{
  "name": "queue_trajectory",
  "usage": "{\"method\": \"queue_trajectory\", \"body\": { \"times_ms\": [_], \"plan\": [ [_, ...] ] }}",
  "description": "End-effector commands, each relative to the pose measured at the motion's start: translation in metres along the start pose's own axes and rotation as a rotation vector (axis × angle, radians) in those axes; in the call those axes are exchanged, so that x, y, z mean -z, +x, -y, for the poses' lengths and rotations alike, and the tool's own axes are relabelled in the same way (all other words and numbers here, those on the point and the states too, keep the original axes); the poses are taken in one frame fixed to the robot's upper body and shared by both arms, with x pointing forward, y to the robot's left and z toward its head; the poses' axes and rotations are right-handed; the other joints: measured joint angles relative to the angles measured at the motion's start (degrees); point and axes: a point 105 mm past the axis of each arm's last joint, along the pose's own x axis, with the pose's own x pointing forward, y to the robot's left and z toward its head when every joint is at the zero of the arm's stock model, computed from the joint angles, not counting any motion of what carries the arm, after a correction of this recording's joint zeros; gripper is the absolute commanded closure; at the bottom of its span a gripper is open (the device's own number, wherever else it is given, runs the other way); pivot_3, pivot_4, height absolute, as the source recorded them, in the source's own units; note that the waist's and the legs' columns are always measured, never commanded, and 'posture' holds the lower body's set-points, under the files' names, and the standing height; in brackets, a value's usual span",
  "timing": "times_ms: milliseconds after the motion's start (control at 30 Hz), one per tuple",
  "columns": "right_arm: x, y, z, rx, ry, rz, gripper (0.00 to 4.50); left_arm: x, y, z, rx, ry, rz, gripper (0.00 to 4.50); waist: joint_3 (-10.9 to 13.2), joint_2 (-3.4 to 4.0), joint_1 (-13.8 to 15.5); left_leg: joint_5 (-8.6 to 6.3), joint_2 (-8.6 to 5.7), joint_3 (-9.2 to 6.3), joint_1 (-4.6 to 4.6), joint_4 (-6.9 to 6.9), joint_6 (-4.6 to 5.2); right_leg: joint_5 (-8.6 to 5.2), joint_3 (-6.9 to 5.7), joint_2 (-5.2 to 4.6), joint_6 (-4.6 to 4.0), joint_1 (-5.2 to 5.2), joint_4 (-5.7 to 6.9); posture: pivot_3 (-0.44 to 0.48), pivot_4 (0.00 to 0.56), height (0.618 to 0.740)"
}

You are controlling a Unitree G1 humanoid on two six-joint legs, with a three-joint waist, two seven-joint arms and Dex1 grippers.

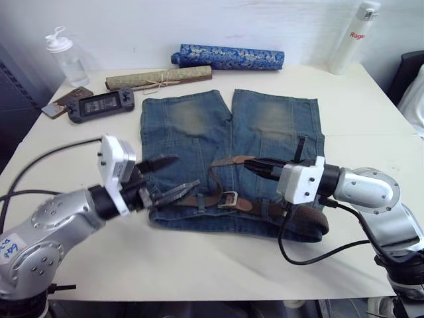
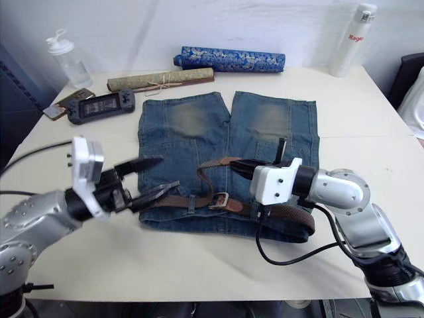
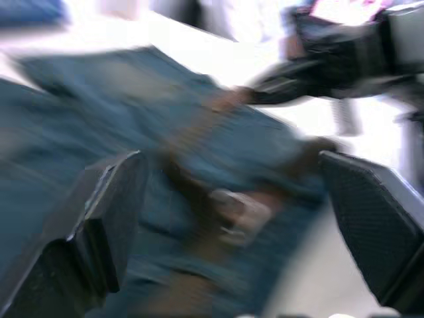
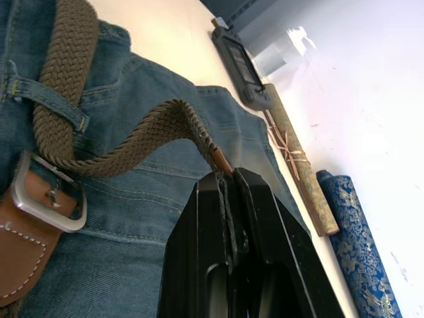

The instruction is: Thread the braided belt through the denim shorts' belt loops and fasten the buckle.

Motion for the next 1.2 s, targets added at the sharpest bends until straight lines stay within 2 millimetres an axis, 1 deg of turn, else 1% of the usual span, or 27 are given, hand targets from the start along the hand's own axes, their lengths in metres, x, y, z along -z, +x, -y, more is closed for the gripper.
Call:
{"method": "queue_trajectory", "body": {
  "times_ms": [33,100,267,367,567,733,767,800,833,867,933,967,1000,1033,1067,1100,1200],
  "plan": [
    [-0.012,0.005,0.005,0.003,-0.06,0.037,4.5,0.002,0.014,0.003,-0.017,0.173,0.0,0.02,0.0,-0.04,0.0,-0.03,-0.02,0.05,0.0,0.0,0.04,0.0,0.04,-0.02,0.0,-0.04,0.0,0.0,0.15,0.637],
    [-0.013,0.007,0.005,-0.001,-0.07,0.04,4.5,0.007,0.02,0.004,-0.026,0.19,-0.009,0.02,0.0,-0.09,0.1,-0.04,-0.05,0.08,-0.03,0.0,0.06,0.01,0.09,-0.05,0.02,-0.12,-0.01,0.0,0.15,0.637],
    [-0.019,0.011,0.005,-0.003,-0.088,0.051,4.5,0.011,0.033,0.001,-0.06,0.211,0.001,0.02,0.1,-0.24,0.2,0.0,-0.04,0.04,-0.06,-0.01,0.01,0.09,0.08,-0.04,0.19,-0.18,0.02,0.0,0.15,0.637],
    [-0.022,0.012,0.005,-0.002,-0.095,0.057,4.5,0.014,0.037,-0.005,-0.094,0.235,-0.009,0.02,0.1,-0.25,0.2,0.04,-0.05,0.03,-0.04,-0.01,-0.04,0.16,0.09,-0.03,0.31,-0.17,0.02,0.0,0.15,0.637],
    [-0.026,0.013,0.006,0.009,-0.103,0.062,4.5,0.023,0.042,0.0,-0.073,0.229,-0.025,0.02,0.1,-0.26,0.2,0.04,-0.06,0.01,-0.04,-0.02,-0.04,0.23,0.09,-0.04,0.45,-0.19,0.04,0.0,0.15,0.637],
    [-0.029,0.013,0.008,0.018,-0.105,0.067,4.5,0.023,0.047,0.0,-0.076,0.214,-0.015,0.02,0.2,-0.27,0.2,0.05,-0.06,0.0,-0.04,-0.02,-0.05,0.26,0.08,-0.03,0.51,-0.19,0.04,0.0,0.15,0.637],
    [-0.029,0.013,0.008,0.02,-0.104,0.068,4.5,0.024,0.047,0.001,-0.076,0.209,-0.014,0.53,0.2,-0.27,0.2,0.05,-0.06,0.0,-0.04,-0.02,-0.06,0.26,0.08,-0.03,0.51,-0.18,0.04,0.0,0.15,0.637],
    [-0.03,0.014,0.008,0.022,-0.104,0.068,4.5,0.024,0.047,0.001,-0.073,0.204,-0.013,0.63,0.1,-0.27,0.2,0.05,-0.06,0.0,-0.04,-0.02,-0.06,0.26,0.08,-0.03,0.51,-0.18,0.04,0.0,0.15,0.637],
    [-0.03,0.014,0.008,0.023,-0.105,0.068,4.5,0.025,0.047,0.002,-0.071,0.201,-0.013,1.14,0.1,-0.27,0.2,0.05,-0.07,0.0,-0.04,-0.02,-0.06,0.26,0.08,-0.04,0.52,-0.19,0.04,0.0,0.15,0.637],
    [-0.03,0.014,0.008,0.023,-0.106,0.068,4.5,0.025,0.047,0.002,-0.07,0.199,-0.013,1.5,0.2,-0.27,0.2,0.05,-0.07,0.0,-0.04,-0.02,-0.06,0.27,0.08,-0.04,0.52,-0.19,0.04,0.0,0.15,0.637],
    [-0.03,0.014,0.008,0.025,-0.106,0.068,4.5,0.026,0.048,0.004,-0.062,0.197,-0.012,2.55,0.2,-0.27,0.2,0.05,-0.07,-0.01,-0.04,-0.02,-0.06,0.27,0.08,-0.04,0.52,-0.19,0.04,0.0,0.15,0.637],
    [-0.031,0.013,0.009,0.027,-0.105,0.068,4.5,0.026,0.048,0.005,-0.059,0.197,-0.012,2.99,0.2,-0.27,0.2,0.05,-0.07,-0.01,-0.04,-0.02,-0.06,0.27,0.08,-0.04,0.52,-0.19,0.04,0.0,0.15,0.637],
    [-0.031,0.013,0.009,0.028,-0.105,0.067,4.5,0.026,0.047,0.005,-0.058,0.197,-0.012,3.36,0.2,-0.27,0.2,0.05,-0.07,-0.01,-0.04,-0.02,-0.06,0.27,0.08,-0.04,0.52,-0.19,0.04,0.0,0.15,0.637],
    [-0.031,0.013,0.009,0.03,-0.105,0.066,4.5,0.027,0.047,0.005,-0.058,0.2,-0.016,3.6,0.2,-0.27,0.2,0.05,-0.07,-0.01,-0.04,-0.02,-0.06,0.27,0.08,-0.04,0.52,-0.19,0.04,0.0,0.15,0.637],
    [-0.031,0.013,0.01,0.032,-0.103,0.066,4.5,0.027,0.047,0.005,-0.061,0.198,-0.017,4.15,0.2,-0.27,0.2,0.05,-0.07,-0.01,-0.04,-0.02,-0.06,0.27,0.08,-0.04,0.52,-0.19,0.04,0.0,0.15,0.637],
    [-0.03,0.013,0.01,0.033,-0.102,0.064,4.5,0.028,0.046,0.004,-0.062,0.198,-0.019,4.47,0.2,-0.27,0.2,0.05,-0.07,-0.01,-0.04,-0.02,-0.06,0.27,0.08,-0.04,0.52,-0.19,0.04,0.0,0.15,0.637],
    [-0.03,0.013,0.01,0.035,-0.097,0.063,4.5,0.029,0.046,0.003,-0.067,0.199,-0.021,4.47,0.2,-0.27,0.2,0.05,-0.07,-0.01,-0.04,-0.02,-0.06,0.27,0.08,-0.04,0.53,-0.19,0.04,0.0,0.15,0.637]
  ]
}}
